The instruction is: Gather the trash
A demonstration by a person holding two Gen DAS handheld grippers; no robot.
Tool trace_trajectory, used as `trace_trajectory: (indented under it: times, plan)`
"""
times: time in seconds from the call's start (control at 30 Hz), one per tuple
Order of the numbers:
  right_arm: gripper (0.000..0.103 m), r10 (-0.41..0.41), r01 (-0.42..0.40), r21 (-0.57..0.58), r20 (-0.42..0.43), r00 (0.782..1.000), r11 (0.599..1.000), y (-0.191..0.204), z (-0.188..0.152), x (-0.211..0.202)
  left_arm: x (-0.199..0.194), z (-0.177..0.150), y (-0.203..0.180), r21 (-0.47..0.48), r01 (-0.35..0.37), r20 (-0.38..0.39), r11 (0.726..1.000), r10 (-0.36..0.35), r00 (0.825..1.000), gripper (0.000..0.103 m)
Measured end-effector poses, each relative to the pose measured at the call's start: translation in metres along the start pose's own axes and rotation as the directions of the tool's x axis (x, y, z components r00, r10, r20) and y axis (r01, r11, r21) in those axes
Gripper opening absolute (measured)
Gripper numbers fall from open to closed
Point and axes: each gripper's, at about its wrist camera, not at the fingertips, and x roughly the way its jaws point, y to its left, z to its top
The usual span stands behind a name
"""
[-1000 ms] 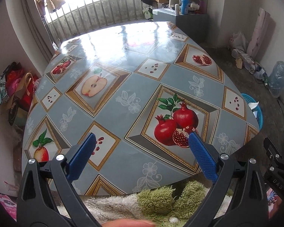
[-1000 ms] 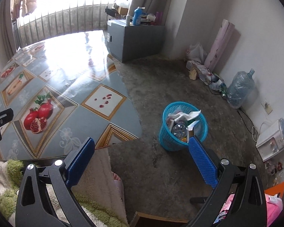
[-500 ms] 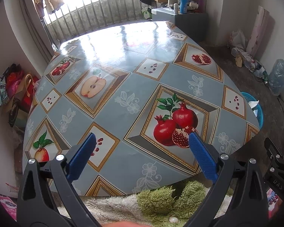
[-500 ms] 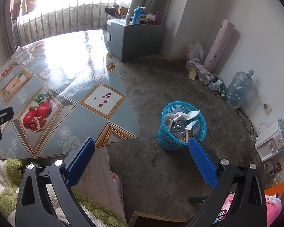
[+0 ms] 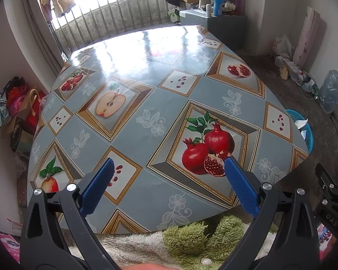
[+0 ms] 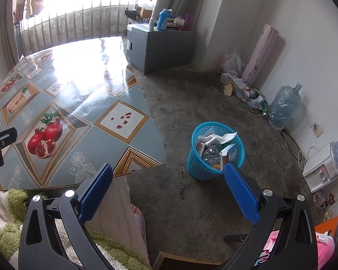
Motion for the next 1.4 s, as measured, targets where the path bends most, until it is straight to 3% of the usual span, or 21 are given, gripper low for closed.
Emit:
trace_trajectory:
  times: [1.4]
  plan:
    - [0.096, -0.007, 0.008, -0.01, 0.013, 1.0, 1.0, -0.0001, 0.002, -0.0087, 0.0012, 0.0004, -0.0004, 0.01, 0.003, -0.007, 1.0, -0.003, 1.0, 0.094]
